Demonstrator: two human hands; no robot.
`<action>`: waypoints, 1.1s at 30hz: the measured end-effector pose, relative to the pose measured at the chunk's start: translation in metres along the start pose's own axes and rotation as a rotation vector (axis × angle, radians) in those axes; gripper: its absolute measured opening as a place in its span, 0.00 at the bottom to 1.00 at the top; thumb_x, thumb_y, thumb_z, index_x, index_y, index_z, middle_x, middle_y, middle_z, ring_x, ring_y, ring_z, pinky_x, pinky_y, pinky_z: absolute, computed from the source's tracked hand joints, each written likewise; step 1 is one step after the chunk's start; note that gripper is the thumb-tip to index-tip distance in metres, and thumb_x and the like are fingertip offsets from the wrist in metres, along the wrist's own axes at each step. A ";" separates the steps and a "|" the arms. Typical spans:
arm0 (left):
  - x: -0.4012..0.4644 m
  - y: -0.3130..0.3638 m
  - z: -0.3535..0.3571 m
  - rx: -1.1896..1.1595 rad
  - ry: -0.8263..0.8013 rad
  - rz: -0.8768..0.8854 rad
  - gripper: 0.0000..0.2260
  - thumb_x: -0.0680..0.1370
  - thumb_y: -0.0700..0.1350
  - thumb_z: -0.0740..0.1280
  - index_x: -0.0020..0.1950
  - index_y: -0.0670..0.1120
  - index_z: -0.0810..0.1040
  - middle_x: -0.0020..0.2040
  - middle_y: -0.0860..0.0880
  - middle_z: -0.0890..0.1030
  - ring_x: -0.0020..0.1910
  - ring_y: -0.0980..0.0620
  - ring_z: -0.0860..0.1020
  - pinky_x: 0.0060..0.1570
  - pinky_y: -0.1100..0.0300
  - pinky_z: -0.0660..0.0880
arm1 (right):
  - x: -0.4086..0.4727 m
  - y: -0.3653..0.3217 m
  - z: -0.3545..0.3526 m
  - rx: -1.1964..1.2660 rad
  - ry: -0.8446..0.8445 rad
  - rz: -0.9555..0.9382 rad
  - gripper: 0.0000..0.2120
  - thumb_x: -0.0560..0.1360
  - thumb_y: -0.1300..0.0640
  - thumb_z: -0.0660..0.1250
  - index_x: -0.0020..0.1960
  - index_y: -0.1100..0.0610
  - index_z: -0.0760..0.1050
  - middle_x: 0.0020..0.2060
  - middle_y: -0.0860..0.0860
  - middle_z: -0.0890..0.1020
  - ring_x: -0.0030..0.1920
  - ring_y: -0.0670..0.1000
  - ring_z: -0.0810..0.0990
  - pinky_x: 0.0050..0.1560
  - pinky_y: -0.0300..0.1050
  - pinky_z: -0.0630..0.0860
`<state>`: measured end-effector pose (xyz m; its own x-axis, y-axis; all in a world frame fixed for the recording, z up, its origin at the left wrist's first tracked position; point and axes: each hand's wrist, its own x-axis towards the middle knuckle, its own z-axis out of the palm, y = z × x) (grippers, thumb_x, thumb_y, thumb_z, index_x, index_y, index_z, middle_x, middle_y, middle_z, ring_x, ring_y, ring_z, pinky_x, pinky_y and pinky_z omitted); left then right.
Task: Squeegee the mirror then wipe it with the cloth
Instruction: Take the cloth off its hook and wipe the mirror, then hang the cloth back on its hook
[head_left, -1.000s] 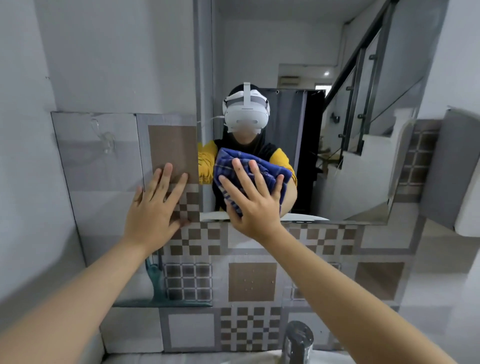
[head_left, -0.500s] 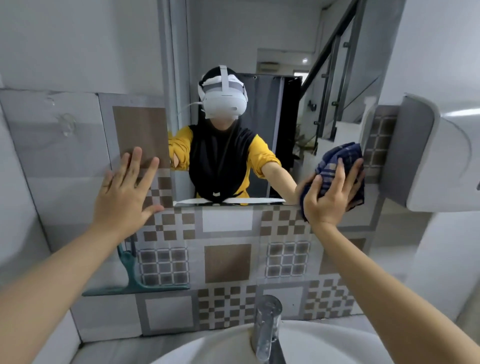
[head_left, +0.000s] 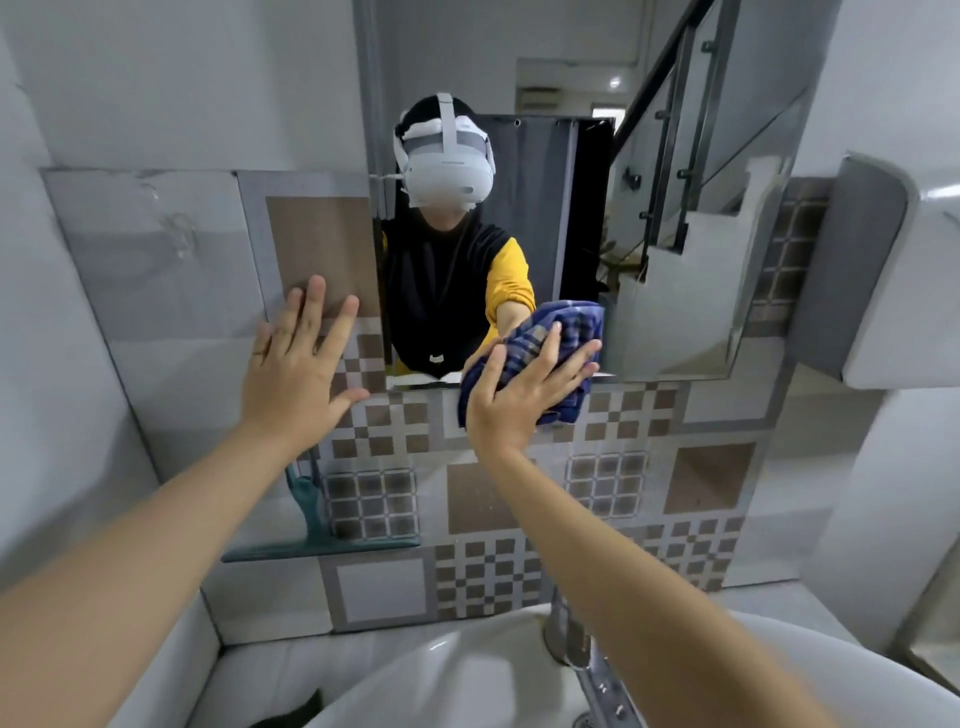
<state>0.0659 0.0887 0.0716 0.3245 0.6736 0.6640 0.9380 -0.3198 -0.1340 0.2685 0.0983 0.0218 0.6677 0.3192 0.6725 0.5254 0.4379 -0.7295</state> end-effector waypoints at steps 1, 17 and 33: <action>0.000 -0.002 0.000 -0.014 -0.006 0.007 0.43 0.70 0.58 0.68 0.76 0.51 0.45 0.76 0.44 0.42 0.75 0.41 0.45 0.68 0.43 0.47 | -0.010 -0.005 0.006 -0.007 -0.030 -0.022 0.28 0.78 0.49 0.61 0.74 0.54 0.56 0.77 0.63 0.47 0.76 0.65 0.42 0.74 0.58 0.45; -0.039 -0.023 -0.038 -0.776 0.155 -0.223 0.21 0.78 0.42 0.62 0.70 0.46 0.65 0.67 0.45 0.73 0.65 0.47 0.72 0.62 0.58 0.68 | -0.080 -0.062 0.009 0.156 -0.819 -0.340 0.21 0.73 0.72 0.63 0.66 0.63 0.70 0.64 0.57 0.77 0.65 0.47 0.74 0.62 0.44 0.75; -0.054 -0.052 -0.108 -1.463 -0.019 -0.443 0.09 0.73 0.35 0.68 0.51 0.45 0.79 0.46 0.43 0.83 0.46 0.46 0.80 0.50 0.54 0.78 | -0.057 -0.133 -0.039 0.492 -1.231 -0.029 0.13 0.73 0.62 0.70 0.56 0.53 0.73 0.67 0.52 0.74 0.68 0.47 0.72 0.63 0.55 0.75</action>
<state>-0.0135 -0.0031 0.1215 0.0720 0.8936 0.4430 0.0207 -0.4454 0.8951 0.1814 -0.0113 0.0753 -0.3883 0.7392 0.5503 0.1127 0.6307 -0.7678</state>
